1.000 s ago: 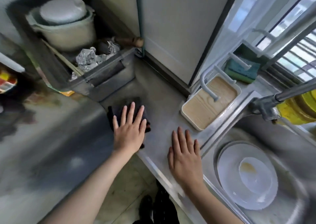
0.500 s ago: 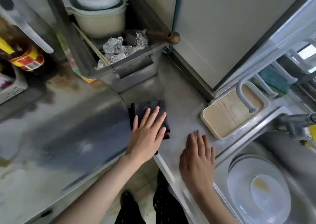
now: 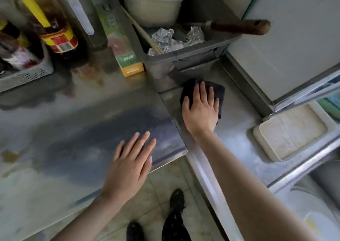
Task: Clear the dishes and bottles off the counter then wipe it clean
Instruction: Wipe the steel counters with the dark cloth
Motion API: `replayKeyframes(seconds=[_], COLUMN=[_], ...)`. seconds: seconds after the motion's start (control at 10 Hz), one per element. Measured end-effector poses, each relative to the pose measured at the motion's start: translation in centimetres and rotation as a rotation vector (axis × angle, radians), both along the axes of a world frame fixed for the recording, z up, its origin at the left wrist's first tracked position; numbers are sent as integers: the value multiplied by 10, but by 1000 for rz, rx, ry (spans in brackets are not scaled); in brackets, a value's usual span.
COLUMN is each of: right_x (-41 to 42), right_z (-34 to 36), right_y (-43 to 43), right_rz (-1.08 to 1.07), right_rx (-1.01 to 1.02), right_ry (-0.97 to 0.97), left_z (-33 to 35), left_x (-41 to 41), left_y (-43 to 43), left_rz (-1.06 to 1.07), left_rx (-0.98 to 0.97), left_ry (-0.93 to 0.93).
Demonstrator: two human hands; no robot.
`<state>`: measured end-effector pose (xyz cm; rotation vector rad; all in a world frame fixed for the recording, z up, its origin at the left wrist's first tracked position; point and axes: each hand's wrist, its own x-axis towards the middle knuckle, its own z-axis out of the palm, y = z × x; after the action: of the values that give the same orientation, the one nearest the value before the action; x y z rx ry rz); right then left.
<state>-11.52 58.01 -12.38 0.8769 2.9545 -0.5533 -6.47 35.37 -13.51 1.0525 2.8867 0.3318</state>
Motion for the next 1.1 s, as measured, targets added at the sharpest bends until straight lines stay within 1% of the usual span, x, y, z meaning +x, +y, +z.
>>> replayKeyframes(seconds=[0.1, 0.2, 0.3, 0.4, 0.5, 0.6, 0.7, 0.8, 0.9, 1.0, 1.1], right_x=[-3, 28, 41, 39, 30, 38, 64, 77, 75, 92, 117], right_z=[-1, 0, 2, -1, -2, 0, 3, -1, -3, -5, -5], right_y=[-17, -15, 17, 43, 24, 0, 25, 66, 51, 1, -4], right_rz=[92, 429, 545, 215, 29, 256, 510, 336, 5, 149, 438], right_rx=[14, 95, 176, 144, 54, 39, 6, 103, 119, 118, 164], right_ry=[51, 37, -32, -28, 24, 70, 88, 68, 57, 96, 92], left_z=[0, 1, 0, -1, -1, -1, -2, -4, -5, -5, -5], left_x=[0, -1, 0, -1, 0, -1, -1, -1, -1, -1, -1], left_y=[0, 0, -1, -2, -1, -2, -2, -2, -1, -2, -2], left_rz=[16, 9, 2, 6, 7, 8, 5, 3, 8, 8, 8], left_rx=[14, 22, 17, 17, 19, 23, 31, 52, 66, 62, 45], left_ry=[11, 4, 6, 2, 5, 9, 14, 17, 32, 42, 39])
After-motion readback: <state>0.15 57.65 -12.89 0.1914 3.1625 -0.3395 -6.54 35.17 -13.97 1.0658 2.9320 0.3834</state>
